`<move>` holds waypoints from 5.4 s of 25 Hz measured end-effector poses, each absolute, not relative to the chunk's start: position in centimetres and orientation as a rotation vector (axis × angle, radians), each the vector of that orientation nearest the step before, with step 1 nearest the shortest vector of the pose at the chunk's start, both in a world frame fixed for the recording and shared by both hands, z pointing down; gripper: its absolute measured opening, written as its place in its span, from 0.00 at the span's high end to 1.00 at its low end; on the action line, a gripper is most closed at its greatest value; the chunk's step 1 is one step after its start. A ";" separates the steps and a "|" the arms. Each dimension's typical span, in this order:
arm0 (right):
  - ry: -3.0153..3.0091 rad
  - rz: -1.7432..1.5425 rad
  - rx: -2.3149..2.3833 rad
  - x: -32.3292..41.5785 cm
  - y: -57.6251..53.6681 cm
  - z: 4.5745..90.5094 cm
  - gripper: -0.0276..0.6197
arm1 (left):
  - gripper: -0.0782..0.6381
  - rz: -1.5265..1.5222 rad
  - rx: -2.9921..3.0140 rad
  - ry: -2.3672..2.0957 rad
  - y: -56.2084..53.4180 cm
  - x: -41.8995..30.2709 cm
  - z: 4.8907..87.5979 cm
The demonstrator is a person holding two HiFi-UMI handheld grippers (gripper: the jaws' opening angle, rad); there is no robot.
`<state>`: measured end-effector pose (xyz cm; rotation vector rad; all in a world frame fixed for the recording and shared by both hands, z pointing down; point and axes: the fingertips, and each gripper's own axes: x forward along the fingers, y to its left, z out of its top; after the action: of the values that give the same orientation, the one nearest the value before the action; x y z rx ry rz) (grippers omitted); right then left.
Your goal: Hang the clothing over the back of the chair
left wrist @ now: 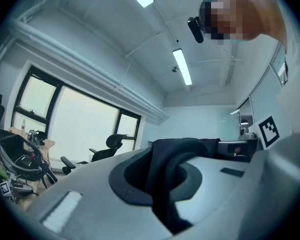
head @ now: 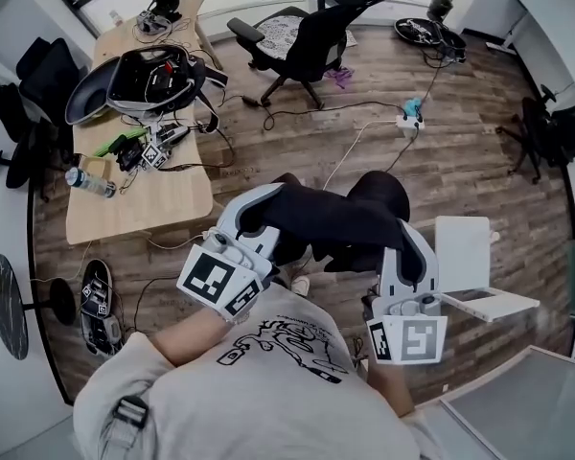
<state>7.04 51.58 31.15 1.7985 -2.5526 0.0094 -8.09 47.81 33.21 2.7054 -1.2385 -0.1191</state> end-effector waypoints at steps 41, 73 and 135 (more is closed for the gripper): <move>-2.506 -0.039 1.870 -1.4 23.1 29.2 0.95 | 0.87 -0.219 2.716 -1.132 19.1 -16.6 31.7; -2.614 0.023 1.830 14.7 1.0 29.3 0.95 | 0.87 -0.147 2.702 -1.222 -2.6 -0.9 31.2; -2.584 -0.359 1.857 16.3 -21.2 21.0 0.95 | 0.87 -0.332 2.808 -1.030 -25.8 0.8 24.5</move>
<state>16.27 -21.25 21.01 1.8573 -2.5840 -0.3590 0.81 -25.79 24.45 2.8078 -1.0305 -0.3324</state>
